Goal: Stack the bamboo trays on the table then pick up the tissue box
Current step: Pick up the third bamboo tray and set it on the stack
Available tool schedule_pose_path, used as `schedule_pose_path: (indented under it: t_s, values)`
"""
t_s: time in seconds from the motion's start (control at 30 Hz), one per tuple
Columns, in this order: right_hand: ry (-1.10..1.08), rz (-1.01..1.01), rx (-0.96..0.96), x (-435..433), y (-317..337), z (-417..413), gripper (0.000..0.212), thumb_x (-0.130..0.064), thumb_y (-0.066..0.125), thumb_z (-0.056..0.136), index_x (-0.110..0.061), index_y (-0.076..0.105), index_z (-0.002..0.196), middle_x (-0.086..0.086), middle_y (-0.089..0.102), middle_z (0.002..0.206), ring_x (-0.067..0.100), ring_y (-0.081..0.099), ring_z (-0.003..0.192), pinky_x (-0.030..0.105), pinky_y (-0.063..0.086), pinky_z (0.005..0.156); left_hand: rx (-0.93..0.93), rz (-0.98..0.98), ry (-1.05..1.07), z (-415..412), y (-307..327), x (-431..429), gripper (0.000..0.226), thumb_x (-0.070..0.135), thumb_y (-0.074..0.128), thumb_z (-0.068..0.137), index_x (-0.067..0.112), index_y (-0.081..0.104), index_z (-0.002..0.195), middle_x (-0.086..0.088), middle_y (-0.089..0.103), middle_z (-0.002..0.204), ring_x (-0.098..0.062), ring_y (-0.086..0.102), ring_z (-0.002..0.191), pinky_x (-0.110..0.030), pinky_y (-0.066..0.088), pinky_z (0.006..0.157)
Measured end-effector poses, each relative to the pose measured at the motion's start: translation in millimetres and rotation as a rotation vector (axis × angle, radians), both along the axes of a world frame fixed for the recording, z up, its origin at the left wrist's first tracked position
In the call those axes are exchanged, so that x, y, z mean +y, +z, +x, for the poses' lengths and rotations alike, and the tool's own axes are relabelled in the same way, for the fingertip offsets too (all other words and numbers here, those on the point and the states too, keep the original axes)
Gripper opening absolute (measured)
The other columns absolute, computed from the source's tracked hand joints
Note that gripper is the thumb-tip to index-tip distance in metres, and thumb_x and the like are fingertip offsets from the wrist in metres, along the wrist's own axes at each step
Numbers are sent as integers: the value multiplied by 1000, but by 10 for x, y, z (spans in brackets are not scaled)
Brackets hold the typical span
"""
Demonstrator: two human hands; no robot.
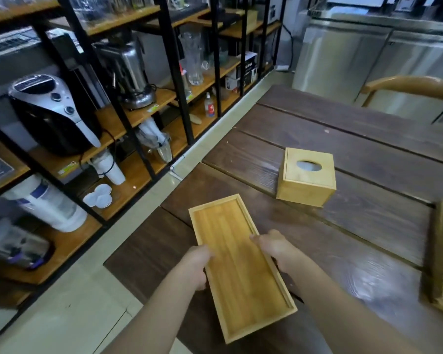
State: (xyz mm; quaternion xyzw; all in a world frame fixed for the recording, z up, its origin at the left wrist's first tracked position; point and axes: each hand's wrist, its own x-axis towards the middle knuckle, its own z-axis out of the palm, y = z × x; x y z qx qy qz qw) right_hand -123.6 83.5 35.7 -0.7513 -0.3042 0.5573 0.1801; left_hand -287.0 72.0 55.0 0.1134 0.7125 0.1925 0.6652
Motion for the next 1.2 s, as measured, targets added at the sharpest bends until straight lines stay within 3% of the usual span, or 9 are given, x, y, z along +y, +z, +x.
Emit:
schedule_pose_path:
  t_s: [0.07,0.2,0.33,0.43,0.6,0.73,0.87,0.97,1.2]
  values:
    - [-19,-5,13,-17,-3,-16,62,-36,53,88,-3,31,136,16,43,138,35,44,122,41,43,97,29,81,-7,-32,-100,-16,8,9,50,95,5,55,99,-17,62,90,-33,61,80,-47,53,72]
    - [-126,75,62,-13,86,12,52,-33,56,86,1,44,124,14,58,105,30,57,93,34,50,74,115,312,-38,15,-44,38,38,25,51,95,9,48,129,-14,63,113,-33,61,99,-49,53,86]
    - [-235,253,79,32,370,249,38,-31,59,85,-7,49,114,12,57,110,31,55,102,46,47,91,94,543,-121,202,296,292,38,34,51,94,14,49,127,-10,63,114,-29,63,101,-54,51,91]
    - [-240,390,106,-3,671,551,28,-29,57,86,-9,57,105,9,62,95,29,60,90,41,49,81,48,678,-150,487,562,502,38,36,52,93,18,47,127,-7,61,118,-25,61,101,-49,51,89]
    - [-264,583,-139,-221,965,1106,27,-25,49,92,-6,55,73,3,51,66,20,49,63,32,37,62,-70,810,-166,1228,944,644,49,35,58,91,34,25,128,-2,47,118,-21,54,98,-43,47,83]
    - [-455,596,-376,-487,957,1665,31,-26,43,94,2,55,94,11,56,80,29,53,79,37,41,67,-83,972,-532,1919,851,251,44,26,52,94,28,19,123,0,40,120,-20,50,101,-37,43,86]
    - [-640,512,-507,-891,803,2187,29,-27,41,94,-2,53,102,14,55,90,31,54,89,43,41,82,-116,921,-678,2509,639,-98,32,18,41,98,16,31,129,-3,51,119,-20,51,97,-33,41,83]
    - [-724,477,-562,-1180,663,2557,25,-24,43,93,-17,51,70,5,53,72,22,52,70,36,40,63,-109,862,-817,2931,463,-271,37,20,36,100,13,37,136,-6,54,131,-21,52,108,-34,43,91]
    - [-815,283,-705,-1662,367,3268,40,-18,44,92,-9,32,55,7,41,58,30,43,67,36,28,59,-105,761,-1008,3709,193,-687,54,19,28,102,19,10,152,-1,23,159,-23,25,144,-36,24,117]
